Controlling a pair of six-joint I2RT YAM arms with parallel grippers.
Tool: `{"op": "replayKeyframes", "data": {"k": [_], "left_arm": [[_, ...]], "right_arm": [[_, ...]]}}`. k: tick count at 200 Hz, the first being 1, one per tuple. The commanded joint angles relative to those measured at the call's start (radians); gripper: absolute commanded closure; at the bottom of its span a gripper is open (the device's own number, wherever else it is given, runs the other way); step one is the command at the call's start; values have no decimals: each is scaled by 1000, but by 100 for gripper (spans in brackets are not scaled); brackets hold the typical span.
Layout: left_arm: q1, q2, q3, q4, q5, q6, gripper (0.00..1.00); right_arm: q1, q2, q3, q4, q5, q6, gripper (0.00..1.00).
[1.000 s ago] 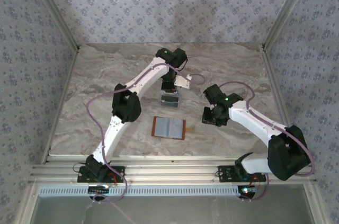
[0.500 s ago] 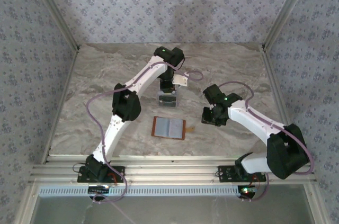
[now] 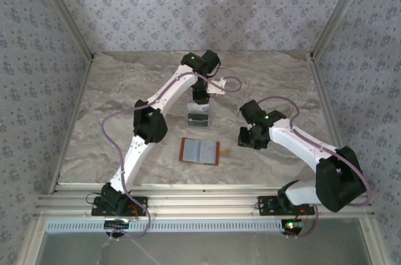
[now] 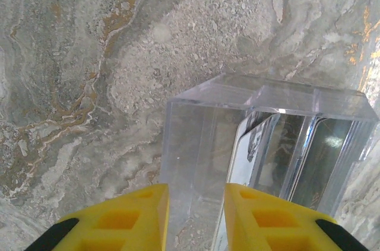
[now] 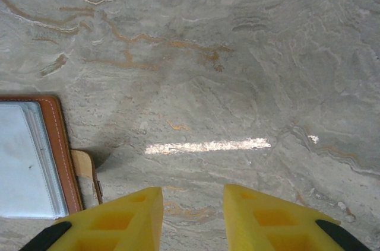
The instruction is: Take the credit cards out of the card holder
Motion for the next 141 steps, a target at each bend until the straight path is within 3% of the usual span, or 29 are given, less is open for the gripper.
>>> {"op": "replayKeyframes", "data": {"k": [1, 38, 68, 102, 141], "left_arm": [[-6, -94, -9, 36, 55, -73, 69], [-4, -212, -164, 153, 134, -231, 71], [-5, -368, -408, 327, 187, -395, 71], [-5, -566, -715, 557, 157, -626, 71], [-3, -725, -949, 683, 124, -882, 70]], "right_arm": [[8, -10, 18, 13, -30, -4, 65], [11, 13, 15, 58, -87, -1, 64], [20, 34, 12, 92, -117, 1, 63], [35, 78, 12, 127, -163, -3, 60], [71, 141, 32, 153, -183, -9, 59]]}}
